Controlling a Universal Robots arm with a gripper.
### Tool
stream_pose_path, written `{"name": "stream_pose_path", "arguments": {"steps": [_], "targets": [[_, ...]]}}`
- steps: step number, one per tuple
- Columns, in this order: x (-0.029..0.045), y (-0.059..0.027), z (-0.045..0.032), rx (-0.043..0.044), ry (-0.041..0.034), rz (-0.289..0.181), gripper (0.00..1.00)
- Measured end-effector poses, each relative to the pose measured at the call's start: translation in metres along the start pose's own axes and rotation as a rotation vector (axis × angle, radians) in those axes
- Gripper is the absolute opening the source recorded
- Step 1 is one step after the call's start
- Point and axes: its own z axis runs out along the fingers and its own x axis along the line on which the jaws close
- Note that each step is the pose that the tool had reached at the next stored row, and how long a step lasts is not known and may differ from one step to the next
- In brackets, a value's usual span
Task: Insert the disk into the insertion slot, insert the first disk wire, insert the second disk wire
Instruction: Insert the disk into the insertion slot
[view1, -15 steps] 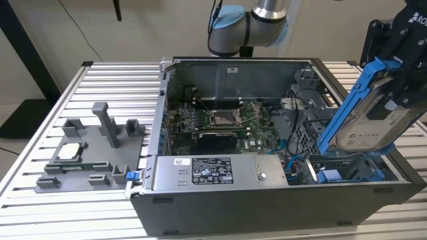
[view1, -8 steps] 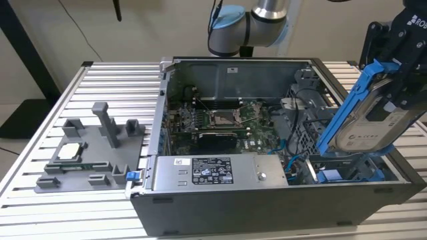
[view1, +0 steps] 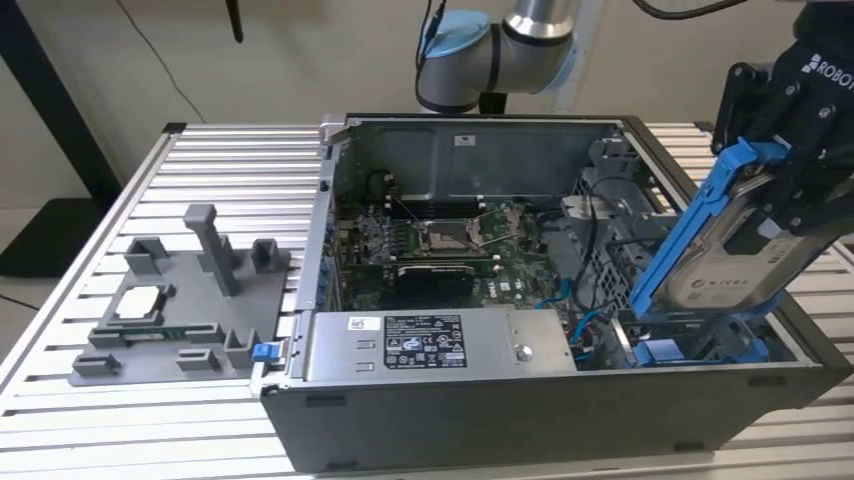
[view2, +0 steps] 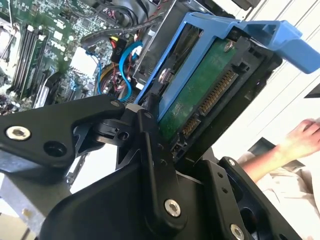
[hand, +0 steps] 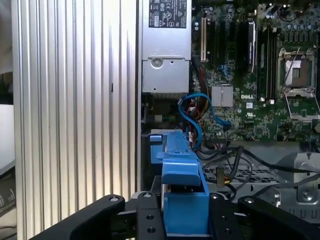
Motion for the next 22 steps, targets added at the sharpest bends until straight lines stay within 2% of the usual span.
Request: {"name": "stream_pose_path", "arguments": {"steps": [4, 12, 22], "targets": [[0.0000, -0.0010, 0.0048, 0.0000, 0.0001, 0.000, 0.00], [0.0000, -0.0011, 0.0067, 0.0000, -0.0001, 0.000, 0.00], [0.0000, -0.0043, 0.0211, 0.0000, -0.0003, 0.000, 0.00]]}}
